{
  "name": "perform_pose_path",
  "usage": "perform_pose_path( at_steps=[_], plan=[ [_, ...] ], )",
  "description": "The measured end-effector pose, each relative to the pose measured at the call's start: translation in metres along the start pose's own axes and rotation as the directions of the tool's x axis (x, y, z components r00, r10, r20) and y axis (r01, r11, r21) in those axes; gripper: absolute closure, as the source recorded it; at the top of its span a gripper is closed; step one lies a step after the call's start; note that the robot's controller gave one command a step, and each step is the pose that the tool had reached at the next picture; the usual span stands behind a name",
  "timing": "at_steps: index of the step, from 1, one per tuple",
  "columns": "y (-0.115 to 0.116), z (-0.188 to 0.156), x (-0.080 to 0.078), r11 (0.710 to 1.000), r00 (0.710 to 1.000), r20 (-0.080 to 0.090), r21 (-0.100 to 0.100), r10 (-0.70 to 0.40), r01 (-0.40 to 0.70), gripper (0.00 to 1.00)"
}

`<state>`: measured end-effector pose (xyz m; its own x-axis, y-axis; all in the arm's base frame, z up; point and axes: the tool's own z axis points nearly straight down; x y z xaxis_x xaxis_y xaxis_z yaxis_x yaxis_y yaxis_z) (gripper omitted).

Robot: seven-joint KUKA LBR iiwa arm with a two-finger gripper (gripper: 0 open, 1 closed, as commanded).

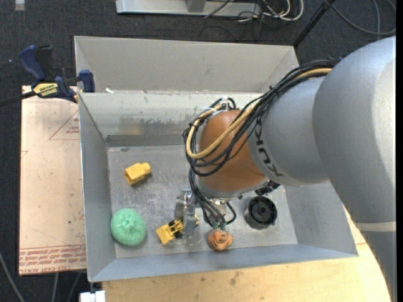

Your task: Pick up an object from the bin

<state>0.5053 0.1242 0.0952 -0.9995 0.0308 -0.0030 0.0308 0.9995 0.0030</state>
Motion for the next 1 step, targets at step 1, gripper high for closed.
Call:
perform_pose_path(
  at_steps=[1],
  plan=[
    [-0.0001, 0.0000, 0.0000, 1.000, 1.000, 0.000, 0.000, 0.000, 0.000, 1.00]
  ],
)
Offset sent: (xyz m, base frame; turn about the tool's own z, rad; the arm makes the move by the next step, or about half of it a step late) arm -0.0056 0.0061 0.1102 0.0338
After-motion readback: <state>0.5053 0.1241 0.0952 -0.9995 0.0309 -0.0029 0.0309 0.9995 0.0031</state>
